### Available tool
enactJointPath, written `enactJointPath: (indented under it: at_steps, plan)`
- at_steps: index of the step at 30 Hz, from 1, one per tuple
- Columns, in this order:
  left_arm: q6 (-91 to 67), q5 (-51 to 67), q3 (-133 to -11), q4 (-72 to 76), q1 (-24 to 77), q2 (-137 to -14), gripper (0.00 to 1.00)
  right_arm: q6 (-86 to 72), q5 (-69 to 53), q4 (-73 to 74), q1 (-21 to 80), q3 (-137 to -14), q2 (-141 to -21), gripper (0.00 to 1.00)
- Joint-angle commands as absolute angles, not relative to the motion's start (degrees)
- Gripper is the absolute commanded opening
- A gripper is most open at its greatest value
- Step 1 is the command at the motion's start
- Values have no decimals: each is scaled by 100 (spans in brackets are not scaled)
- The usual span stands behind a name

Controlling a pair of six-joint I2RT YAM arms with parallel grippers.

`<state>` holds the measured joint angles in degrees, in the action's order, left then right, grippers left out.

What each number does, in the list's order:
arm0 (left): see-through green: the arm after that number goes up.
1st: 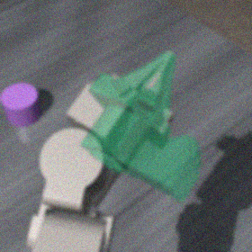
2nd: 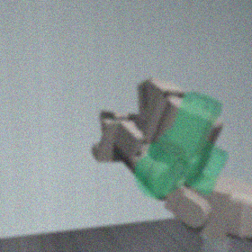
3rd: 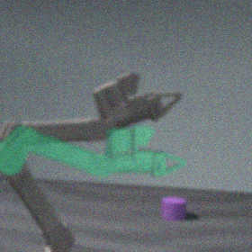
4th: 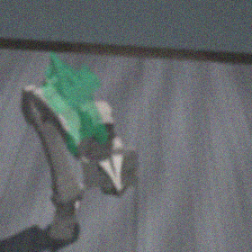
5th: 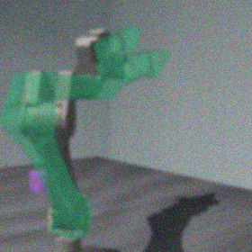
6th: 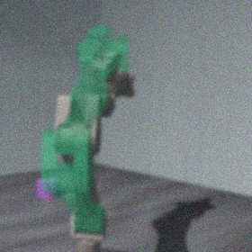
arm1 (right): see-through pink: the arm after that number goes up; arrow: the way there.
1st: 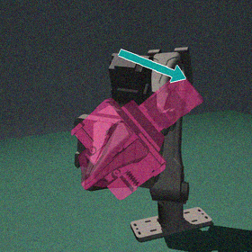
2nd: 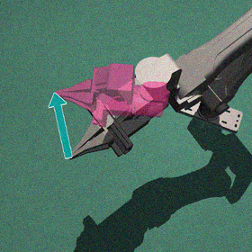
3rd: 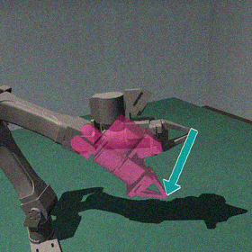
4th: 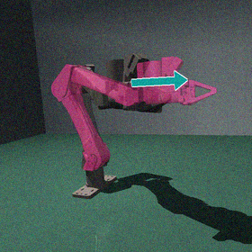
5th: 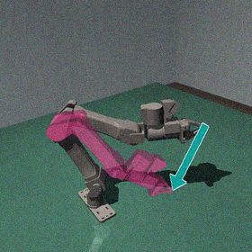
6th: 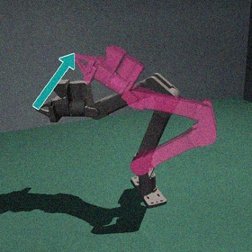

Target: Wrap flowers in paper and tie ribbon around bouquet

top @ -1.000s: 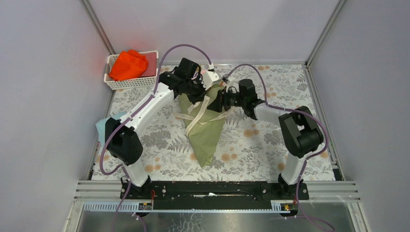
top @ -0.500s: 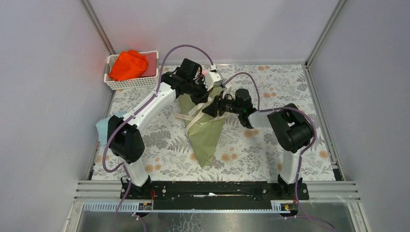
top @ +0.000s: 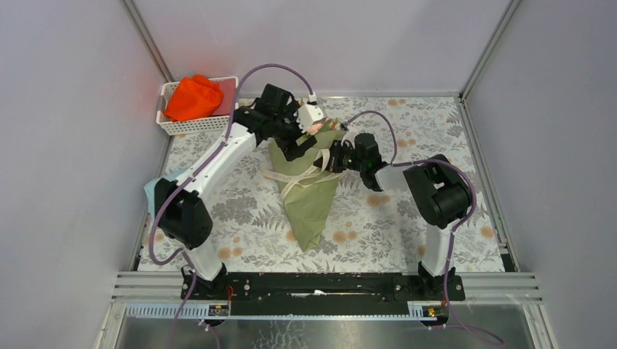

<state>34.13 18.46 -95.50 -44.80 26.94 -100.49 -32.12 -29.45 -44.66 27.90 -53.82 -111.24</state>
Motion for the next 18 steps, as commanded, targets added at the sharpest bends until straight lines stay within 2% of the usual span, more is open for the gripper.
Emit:
enactJointPath:
  at_steps: [1,3,6,8,10,14,16,18]
  plan:
    - [4450,2080,-9244,-4836,2897,-9290,94,-3745,-2774,-3725,2637,-5590,-10978,0]
    - [4952,2325,-8848,-5202,3120,-9257,86,-3743,-2712,-3521,2637,-5634,-10985,0]
    - [5449,1814,-8016,-4884,3397,-9339,76,-3640,-2637,-3173,2637,-5758,-10991,0]
    - [5580,1413,-7661,-4266,3399,-9484,76,-3552,-2641,-3001,2632,-5841,-11004,0]
    - [5651,1104,-7389,-3639,3327,-9619,81,-3496,-2682,-2854,2637,-5918,-11032,0]
    - [5982,987,-7260,-3147,3276,-9978,86,-3451,-2731,-2698,2632,-6030,-11081,0]
    - [5979,1060,-7355,-3136,3278,-10179,84,-3480,-2725,-2633,2620,-6099,-11113,0]
    - [5866,1172,-7424,-3110,3278,-10277,77,-3529,-2674,-2519,2591,-6167,-11155,0]
